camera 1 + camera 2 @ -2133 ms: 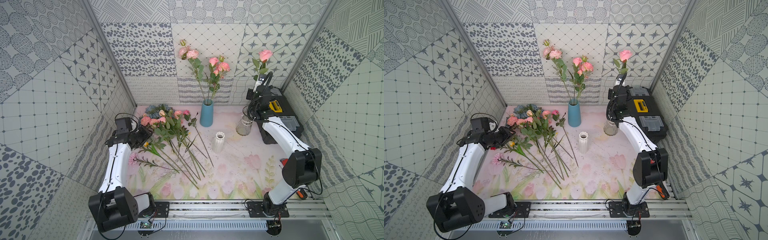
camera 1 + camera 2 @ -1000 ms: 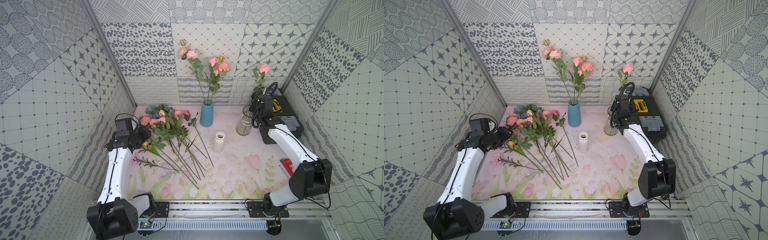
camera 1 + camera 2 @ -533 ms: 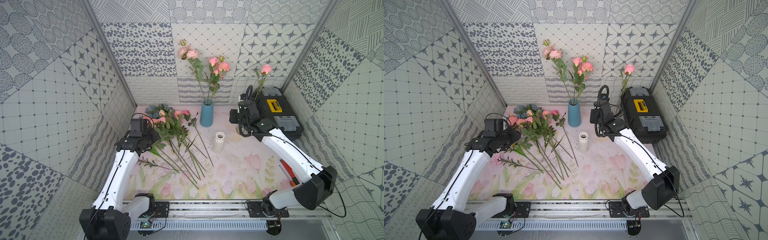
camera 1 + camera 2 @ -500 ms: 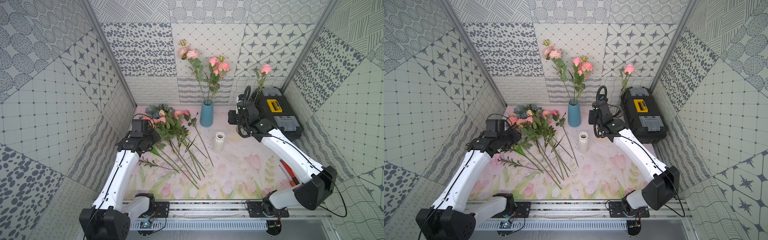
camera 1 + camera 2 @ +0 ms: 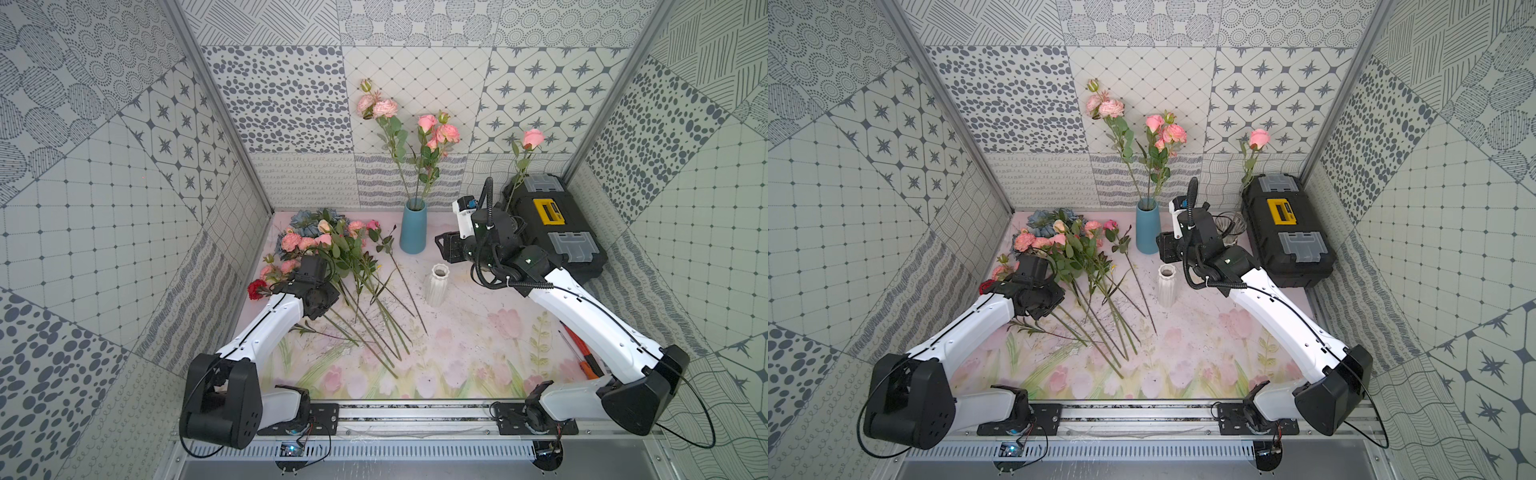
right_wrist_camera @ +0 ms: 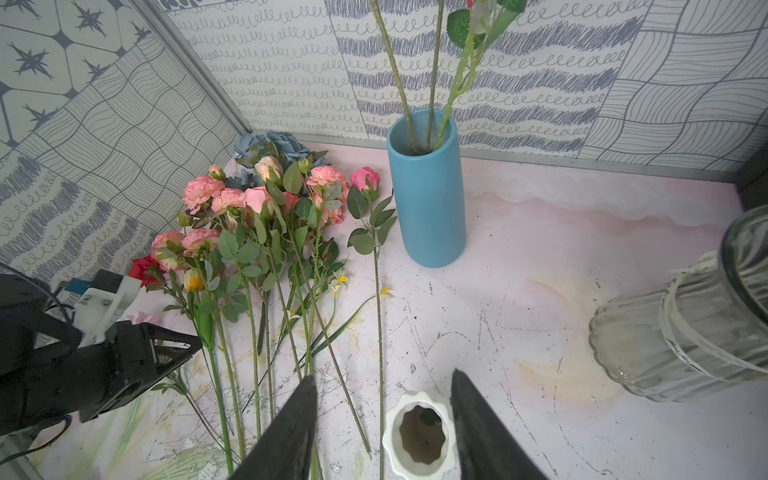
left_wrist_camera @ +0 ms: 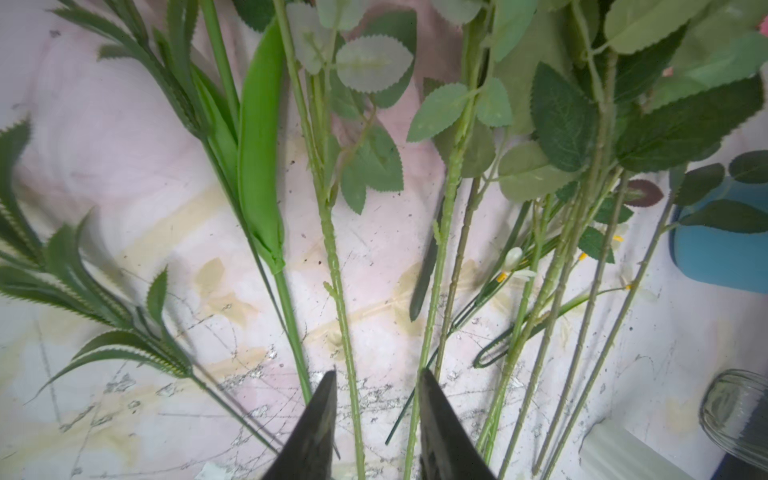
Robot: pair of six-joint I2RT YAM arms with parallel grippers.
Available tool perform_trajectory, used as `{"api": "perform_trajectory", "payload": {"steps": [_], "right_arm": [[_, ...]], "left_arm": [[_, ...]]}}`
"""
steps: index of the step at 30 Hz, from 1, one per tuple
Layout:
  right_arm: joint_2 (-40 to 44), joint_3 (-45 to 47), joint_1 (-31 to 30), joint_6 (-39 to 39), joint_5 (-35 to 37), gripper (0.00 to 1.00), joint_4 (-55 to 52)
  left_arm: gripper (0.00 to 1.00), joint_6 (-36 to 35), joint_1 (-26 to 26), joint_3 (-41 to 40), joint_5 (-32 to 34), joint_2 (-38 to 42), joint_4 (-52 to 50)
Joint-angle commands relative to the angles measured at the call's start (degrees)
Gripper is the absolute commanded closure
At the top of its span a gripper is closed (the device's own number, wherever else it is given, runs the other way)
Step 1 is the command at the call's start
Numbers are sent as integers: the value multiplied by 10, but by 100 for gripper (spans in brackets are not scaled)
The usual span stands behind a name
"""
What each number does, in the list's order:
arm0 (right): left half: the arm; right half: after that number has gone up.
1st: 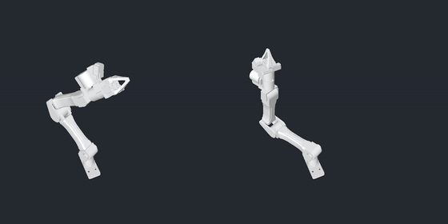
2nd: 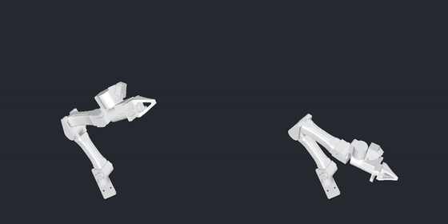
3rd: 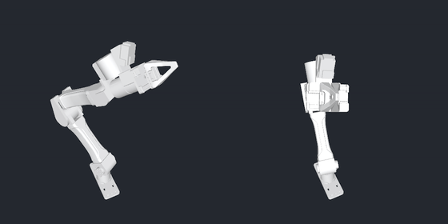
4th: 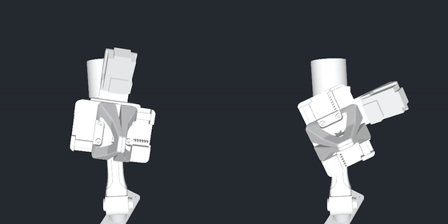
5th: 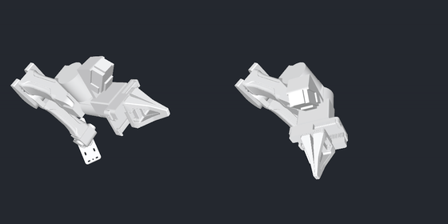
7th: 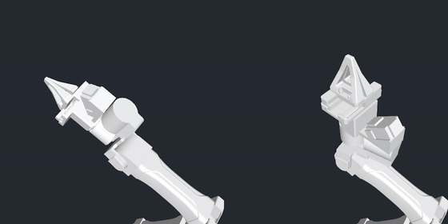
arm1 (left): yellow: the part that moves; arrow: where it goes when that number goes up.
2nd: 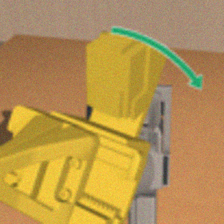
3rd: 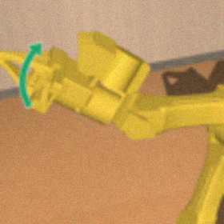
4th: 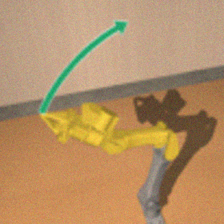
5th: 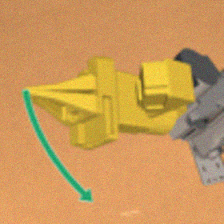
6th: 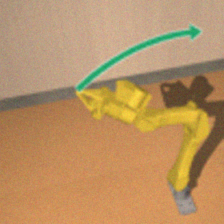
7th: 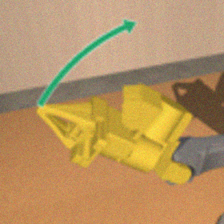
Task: Place the pink flowers into the vase
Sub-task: Pick up the flower at the center of the board.
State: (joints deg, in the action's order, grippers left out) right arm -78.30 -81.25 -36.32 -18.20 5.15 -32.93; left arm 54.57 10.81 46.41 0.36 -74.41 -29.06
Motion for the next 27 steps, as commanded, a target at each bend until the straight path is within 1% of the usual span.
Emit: {"api": "perform_trajectory", "payload": {"steps": [1, 4, 7, 10, 17, 20, 27], "right_arm": [[4, 1, -2, 11, -29, 49, 24], [0, 1, -2, 11, -37, 50, 26], [0, 3, -2, 10, -43, 51, 30], [2, 7, -2, 10, -41, 51, 34], [12, 15, -2, 15, -28, 51, 35], [11, 16, -2, 13, -22, 51, 36], [8, 15, -2, 9, -24, 52, 36]], "left_arm": [[72, 31, 3, -7, 4, -28, 131], [75, 5, 3, 8, -2, -59, 165], [75, -10, 2, 22, -29, -97, 205], [74, -20, 2, 32, -39, -125, 229], [74, -44, 2, 60, -20, -167, 208], [74, -50, -2, 66, -21, -183, 206], [75, -57, -5, 71, 6, -183, 170]]}}
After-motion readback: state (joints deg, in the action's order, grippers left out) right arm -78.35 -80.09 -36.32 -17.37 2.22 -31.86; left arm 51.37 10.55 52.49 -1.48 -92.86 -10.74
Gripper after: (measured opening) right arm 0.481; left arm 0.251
